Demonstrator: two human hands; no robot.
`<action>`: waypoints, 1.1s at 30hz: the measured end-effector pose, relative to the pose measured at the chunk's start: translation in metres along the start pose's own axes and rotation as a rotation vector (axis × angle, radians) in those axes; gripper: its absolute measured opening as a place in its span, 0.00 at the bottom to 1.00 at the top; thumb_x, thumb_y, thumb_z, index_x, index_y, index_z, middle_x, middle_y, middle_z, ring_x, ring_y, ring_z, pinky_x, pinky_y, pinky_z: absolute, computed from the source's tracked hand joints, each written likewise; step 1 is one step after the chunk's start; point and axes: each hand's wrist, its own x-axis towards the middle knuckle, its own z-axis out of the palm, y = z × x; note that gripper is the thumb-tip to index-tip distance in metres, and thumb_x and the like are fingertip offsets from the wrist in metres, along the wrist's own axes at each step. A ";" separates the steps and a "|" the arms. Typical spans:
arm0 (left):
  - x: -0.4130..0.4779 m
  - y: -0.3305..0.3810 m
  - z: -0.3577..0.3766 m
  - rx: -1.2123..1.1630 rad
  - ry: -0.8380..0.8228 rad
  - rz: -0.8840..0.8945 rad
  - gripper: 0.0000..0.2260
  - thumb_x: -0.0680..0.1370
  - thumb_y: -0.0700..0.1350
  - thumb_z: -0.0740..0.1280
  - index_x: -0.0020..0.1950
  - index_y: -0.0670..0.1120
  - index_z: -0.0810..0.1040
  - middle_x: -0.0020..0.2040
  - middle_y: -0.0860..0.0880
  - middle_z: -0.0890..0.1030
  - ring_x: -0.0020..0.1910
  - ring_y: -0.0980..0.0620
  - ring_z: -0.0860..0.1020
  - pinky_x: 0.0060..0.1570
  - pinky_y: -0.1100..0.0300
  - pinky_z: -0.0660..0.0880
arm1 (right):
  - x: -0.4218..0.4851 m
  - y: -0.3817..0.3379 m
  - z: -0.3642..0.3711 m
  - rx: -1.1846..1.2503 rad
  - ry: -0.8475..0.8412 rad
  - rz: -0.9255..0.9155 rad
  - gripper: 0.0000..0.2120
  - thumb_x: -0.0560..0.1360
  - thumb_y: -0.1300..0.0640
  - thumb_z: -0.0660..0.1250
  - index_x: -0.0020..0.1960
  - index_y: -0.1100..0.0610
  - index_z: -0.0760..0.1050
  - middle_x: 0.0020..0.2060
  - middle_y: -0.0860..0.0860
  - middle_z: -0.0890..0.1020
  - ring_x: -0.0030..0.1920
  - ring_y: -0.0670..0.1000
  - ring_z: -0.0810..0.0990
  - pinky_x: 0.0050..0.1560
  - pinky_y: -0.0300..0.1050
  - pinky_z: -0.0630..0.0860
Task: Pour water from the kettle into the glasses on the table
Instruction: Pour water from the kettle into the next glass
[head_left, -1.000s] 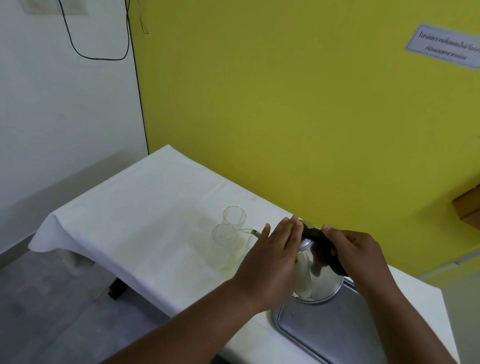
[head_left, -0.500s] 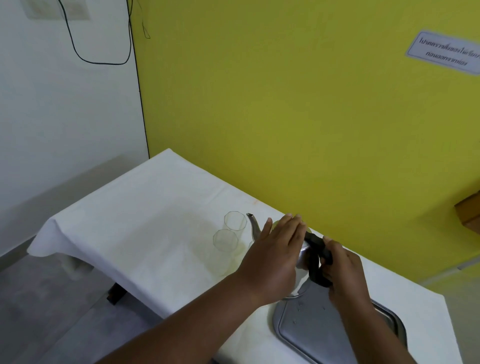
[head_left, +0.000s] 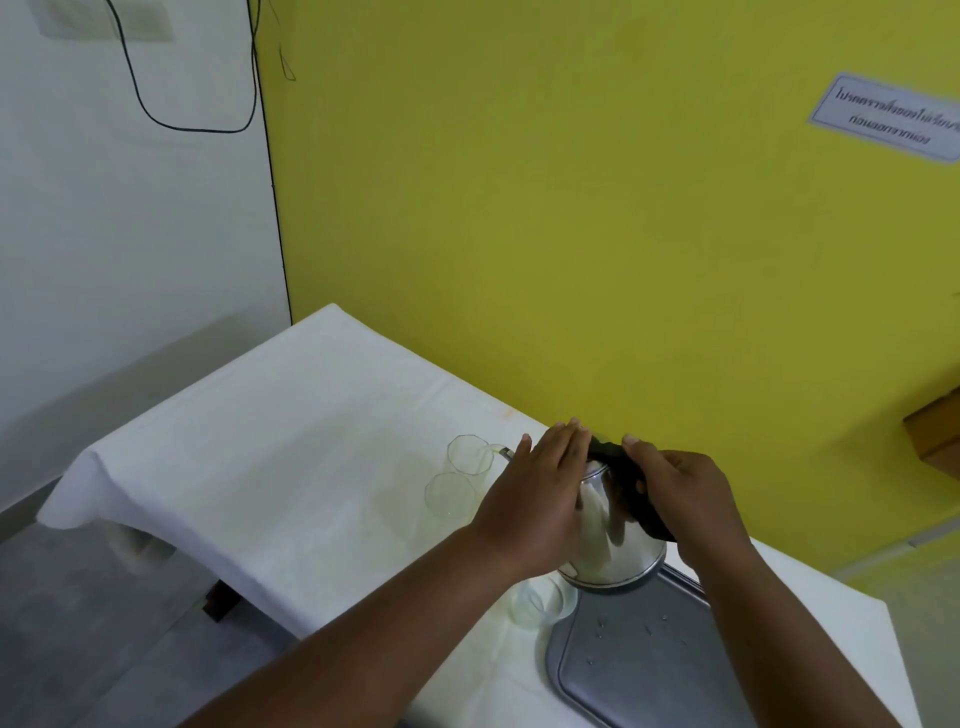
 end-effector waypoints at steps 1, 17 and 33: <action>0.000 -0.001 0.000 -0.009 -0.003 -0.003 0.32 0.73 0.35 0.64 0.75 0.37 0.55 0.76 0.39 0.59 0.75 0.42 0.56 0.72 0.42 0.55 | 0.001 -0.002 -0.001 -0.037 -0.005 -0.001 0.27 0.76 0.44 0.66 0.25 0.61 0.71 0.19 0.56 0.74 0.26 0.55 0.71 0.36 0.48 0.69; 0.004 0.004 -0.002 -0.109 -0.001 -0.018 0.34 0.72 0.35 0.63 0.76 0.37 0.53 0.77 0.39 0.57 0.76 0.44 0.54 0.73 0.45 0.54 | 0.010 -0.019 -0.014 -0.284 -0.009 -0.071 0.28 0.76 0.43 0.66 0.28 0.64 0.73 0.22 0.56 0.72 0.27 0.56 0.69 0.33 0.46 0.66; 0.005 0.012 -0.004 -0.138 0.014 -0.016 0.35 0.71 0.35 0.62 0.76 0.37 0.51 0.77 0.40 0.55 0.76 0.44 0.53 0.73 0.46 0.53 | 0.009 -0.029 -0.026 -0.333 -0.018 -0.090 0.26 0.76 0.42 0.66 0.27 0.60 0.72 0.22 0.55 0.72 0.26 0.55 0.69 0.32 0.46 0.64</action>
